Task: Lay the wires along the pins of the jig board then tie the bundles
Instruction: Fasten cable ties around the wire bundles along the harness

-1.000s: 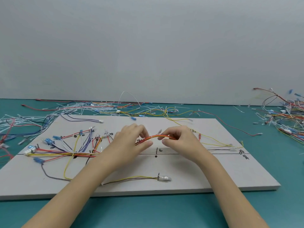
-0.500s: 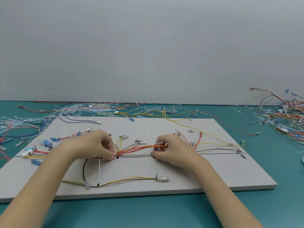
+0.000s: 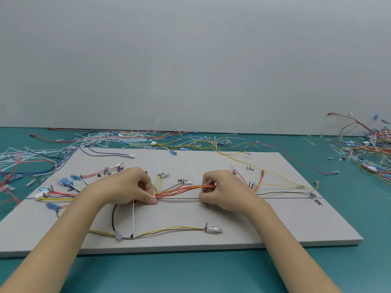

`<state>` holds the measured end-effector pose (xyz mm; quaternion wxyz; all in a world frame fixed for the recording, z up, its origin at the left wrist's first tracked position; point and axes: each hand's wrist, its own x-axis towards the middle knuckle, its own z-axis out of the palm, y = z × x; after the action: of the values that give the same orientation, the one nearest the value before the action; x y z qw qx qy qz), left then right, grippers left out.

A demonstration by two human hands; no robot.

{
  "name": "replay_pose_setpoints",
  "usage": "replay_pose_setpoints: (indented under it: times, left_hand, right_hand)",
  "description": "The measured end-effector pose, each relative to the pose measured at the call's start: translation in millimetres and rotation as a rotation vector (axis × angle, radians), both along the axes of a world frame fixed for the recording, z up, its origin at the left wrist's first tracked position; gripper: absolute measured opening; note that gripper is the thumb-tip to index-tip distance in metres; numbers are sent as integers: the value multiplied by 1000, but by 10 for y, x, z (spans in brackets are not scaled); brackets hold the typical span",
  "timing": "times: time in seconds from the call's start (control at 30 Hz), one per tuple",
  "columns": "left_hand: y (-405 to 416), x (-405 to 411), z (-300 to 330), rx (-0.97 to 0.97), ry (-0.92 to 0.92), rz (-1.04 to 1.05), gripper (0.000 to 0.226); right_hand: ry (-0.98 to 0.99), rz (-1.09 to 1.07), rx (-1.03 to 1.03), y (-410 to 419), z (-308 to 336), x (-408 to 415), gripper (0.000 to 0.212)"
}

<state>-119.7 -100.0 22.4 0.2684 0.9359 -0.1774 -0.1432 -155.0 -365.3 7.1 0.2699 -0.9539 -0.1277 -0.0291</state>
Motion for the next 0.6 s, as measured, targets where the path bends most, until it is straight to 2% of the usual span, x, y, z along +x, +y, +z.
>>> replay_pose_setpoints:
  times: [0.2, 0.37, 0.6]
  left_hand:
    - [-40, -21, 10, -6, -14, -19, 21]
    - [-342, -104, -45, -75, -60, -86, 22]
    - [-717, -233, -246, -129, -306, -67, 24]
  right_hand:
    - [61, -16, 48, -6, 38, -13, 11]
    - [161, -81, 66, -318, 124, -95, 6]
    - [275, -185, 7, -690, 278, -183, 11]
